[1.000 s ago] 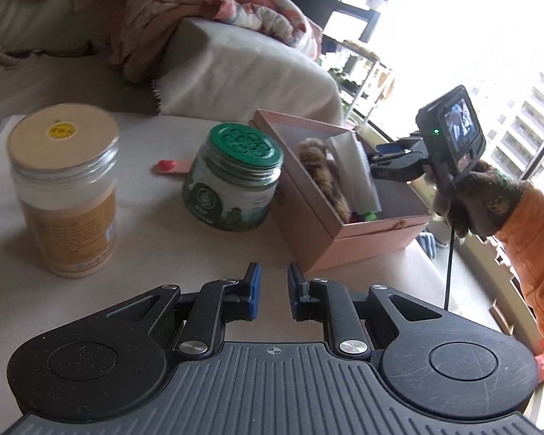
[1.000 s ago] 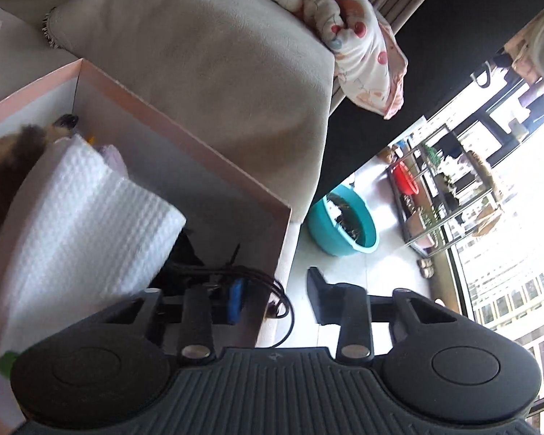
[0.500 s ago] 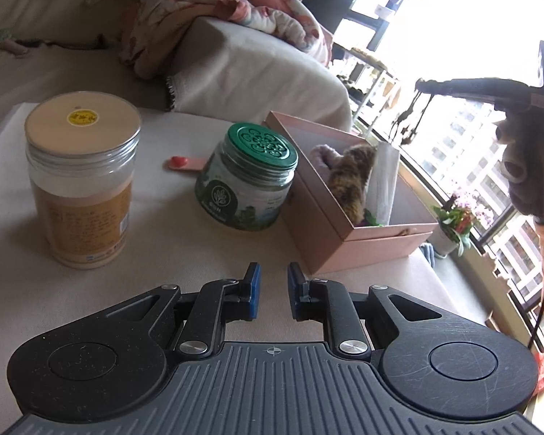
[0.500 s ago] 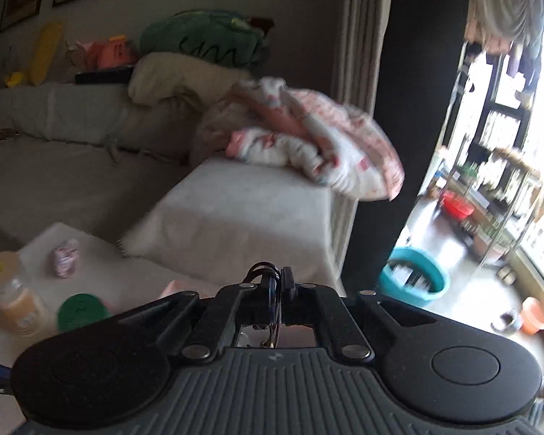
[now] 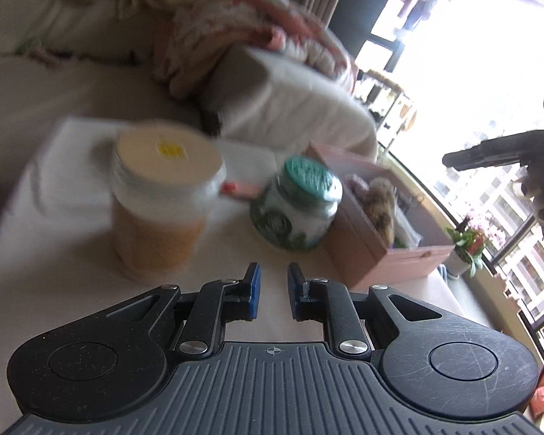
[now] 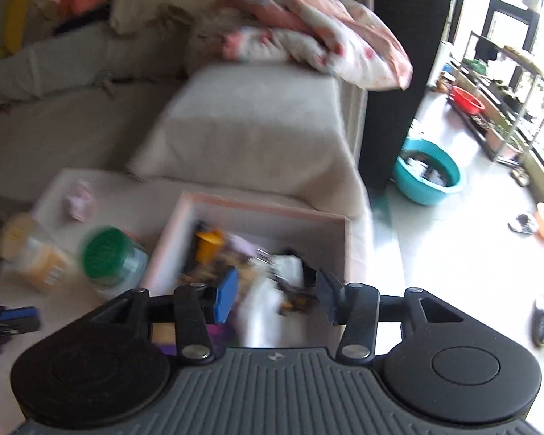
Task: Organize soft objects
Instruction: 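Move both open tools back over the table toward the remaining items, then grasp the pink-white cloth with the left tool while the right tool grasps the pink hair clip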
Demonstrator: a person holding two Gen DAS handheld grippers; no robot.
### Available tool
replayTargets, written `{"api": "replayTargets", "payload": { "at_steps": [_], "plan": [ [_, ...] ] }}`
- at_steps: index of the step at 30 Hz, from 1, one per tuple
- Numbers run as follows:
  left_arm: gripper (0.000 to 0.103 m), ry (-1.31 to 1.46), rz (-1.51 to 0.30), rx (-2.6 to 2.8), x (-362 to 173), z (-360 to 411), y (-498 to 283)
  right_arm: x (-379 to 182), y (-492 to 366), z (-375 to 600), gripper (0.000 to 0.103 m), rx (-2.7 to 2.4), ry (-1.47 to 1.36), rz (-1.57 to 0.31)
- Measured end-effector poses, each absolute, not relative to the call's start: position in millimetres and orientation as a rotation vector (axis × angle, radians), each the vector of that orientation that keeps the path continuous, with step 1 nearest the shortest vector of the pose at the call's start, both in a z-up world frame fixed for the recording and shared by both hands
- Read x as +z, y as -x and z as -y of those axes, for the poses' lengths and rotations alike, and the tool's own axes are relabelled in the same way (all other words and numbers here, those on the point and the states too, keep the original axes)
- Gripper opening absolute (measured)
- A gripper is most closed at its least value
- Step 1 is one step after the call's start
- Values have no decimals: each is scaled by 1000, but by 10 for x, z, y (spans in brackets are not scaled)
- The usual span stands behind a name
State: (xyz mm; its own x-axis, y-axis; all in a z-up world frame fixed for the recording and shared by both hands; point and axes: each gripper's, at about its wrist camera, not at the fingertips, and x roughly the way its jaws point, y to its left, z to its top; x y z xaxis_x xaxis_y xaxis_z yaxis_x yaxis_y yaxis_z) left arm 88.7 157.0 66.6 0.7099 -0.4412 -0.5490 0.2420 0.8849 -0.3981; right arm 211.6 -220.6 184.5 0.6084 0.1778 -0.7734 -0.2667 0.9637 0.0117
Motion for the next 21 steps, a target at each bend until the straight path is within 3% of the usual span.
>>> {"api": "replayTargets", "payload": {
  "at_steps": [3,6,11,21],
  "plan": [
    [18,279,-605,-361,938,-1828,-931,2207,-2038,1961,49,331,22,-802],
    [18,244,-534,-283,1243,-2140,-1133,2595,-2092,1636,65,406,-109,-698],
    [18,257,-742,-225,1373,-2497,-1947,2849,-2395,889,68,530,-142,-667],
    [18,105,-996,-294,824,-2197,-3080,1708,-3283,116,68,614,102,-1119]
  ]
}}
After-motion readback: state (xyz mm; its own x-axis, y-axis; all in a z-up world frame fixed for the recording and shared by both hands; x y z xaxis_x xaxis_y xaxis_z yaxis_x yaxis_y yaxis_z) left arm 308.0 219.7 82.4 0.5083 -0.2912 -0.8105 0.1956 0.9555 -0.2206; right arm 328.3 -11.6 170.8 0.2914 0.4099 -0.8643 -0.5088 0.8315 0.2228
